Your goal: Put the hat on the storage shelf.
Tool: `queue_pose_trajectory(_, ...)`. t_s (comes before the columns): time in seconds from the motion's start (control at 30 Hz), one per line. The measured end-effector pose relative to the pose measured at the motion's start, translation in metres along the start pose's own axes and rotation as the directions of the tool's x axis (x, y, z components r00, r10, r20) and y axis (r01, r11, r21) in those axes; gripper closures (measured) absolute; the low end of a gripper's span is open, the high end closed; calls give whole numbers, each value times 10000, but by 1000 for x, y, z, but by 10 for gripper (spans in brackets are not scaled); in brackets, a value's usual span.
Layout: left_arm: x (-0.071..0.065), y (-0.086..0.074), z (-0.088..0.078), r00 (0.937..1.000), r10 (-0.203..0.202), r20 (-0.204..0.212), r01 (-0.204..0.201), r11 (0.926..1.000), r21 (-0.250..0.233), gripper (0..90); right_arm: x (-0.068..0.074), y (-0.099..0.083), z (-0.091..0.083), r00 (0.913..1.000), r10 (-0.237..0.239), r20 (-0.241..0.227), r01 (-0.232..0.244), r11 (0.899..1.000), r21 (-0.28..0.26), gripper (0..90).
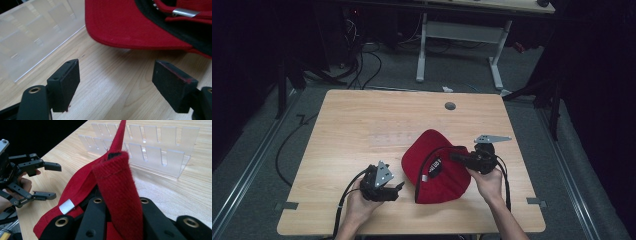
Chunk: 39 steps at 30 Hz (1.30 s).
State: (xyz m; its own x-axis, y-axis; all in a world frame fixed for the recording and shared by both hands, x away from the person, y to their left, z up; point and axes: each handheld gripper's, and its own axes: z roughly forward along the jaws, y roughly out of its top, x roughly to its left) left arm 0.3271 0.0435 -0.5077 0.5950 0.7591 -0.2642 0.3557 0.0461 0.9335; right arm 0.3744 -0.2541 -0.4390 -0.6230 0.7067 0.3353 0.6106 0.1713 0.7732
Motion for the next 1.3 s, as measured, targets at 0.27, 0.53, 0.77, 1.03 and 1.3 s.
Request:
queue_pose_trajectory(0.27,-6,-2,7,9990,453,7,-453,9986,260,208,1,7,1,9998,110,-149,-108,9999,115,851)
queue_pose_trajectory(0.53,-11,-1,11,9976,685,58,-686,9973,250,200,1,8,3,9994,195,-275,-187,9994,293,851)
queue_pose_trajectory(0.77,-14,-3,14,9955,947,6,-947,9950,309,196,3,13,4,9985,307,-447,-292,9990,345,851)
queue_pose_trajectory(1.03,-15,-4,14,9936,1131,-60,-1129,9933,265,196,6,16,10,9980,312,-545,-287,9985,474,850)
queue_pose_trajectory(1.3,-16,-3,11,9917,1287,-63,-1287,9917,-8,214,7,16,14,9976,446,-523,-410,9969,678,849)
